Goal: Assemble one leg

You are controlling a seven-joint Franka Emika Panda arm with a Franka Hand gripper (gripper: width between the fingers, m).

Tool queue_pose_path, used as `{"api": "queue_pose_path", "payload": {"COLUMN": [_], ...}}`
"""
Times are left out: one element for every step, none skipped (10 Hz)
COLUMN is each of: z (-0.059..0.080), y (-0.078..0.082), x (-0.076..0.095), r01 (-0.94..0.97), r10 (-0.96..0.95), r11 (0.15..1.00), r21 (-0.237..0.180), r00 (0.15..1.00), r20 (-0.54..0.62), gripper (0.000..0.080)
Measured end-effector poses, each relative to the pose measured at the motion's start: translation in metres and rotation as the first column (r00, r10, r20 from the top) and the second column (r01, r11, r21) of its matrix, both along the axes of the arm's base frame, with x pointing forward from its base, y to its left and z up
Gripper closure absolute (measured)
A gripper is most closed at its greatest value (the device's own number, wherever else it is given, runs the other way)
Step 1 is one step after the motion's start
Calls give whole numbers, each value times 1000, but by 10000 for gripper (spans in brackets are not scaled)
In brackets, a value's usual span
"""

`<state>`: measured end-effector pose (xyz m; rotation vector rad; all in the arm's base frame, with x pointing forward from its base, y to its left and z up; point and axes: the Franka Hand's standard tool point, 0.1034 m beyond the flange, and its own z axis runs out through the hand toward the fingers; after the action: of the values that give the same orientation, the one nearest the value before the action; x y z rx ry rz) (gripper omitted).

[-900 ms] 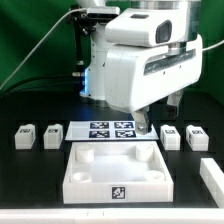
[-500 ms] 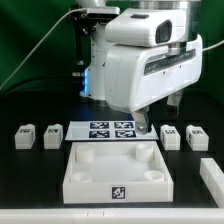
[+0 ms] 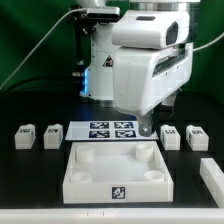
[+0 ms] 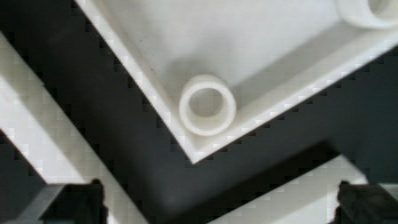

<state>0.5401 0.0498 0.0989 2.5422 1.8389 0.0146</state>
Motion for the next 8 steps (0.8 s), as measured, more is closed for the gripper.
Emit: {"api": "queue_pose_path", "payload": {"z": [-12, -25, -37, -52, -69, -79, -87, -91], "y": [-11, -25, -35, -43, -48, -49, -51, -52], "x": [-32, -53, -69, -85, -100, -105, -109, -111], "r01": [-152, -269, -318, -342, -326, -315, -308, -303], "r10": [152, 269, 318, 342, 326, 315, 308, 303], "r11": [988, 963, 948, 940, 945, 949, 951, 952], "r21": [0, 3, 7, 12, 20, 28, 34, 36], "r00": [988, 963, 948, 940, 946, 949, 951, 953], "r20": [-5, -8, -4, 6, 5, -4, -12, -14], "gripper": [150, 150, 150, 150, 150, 150, 150, 150]}}
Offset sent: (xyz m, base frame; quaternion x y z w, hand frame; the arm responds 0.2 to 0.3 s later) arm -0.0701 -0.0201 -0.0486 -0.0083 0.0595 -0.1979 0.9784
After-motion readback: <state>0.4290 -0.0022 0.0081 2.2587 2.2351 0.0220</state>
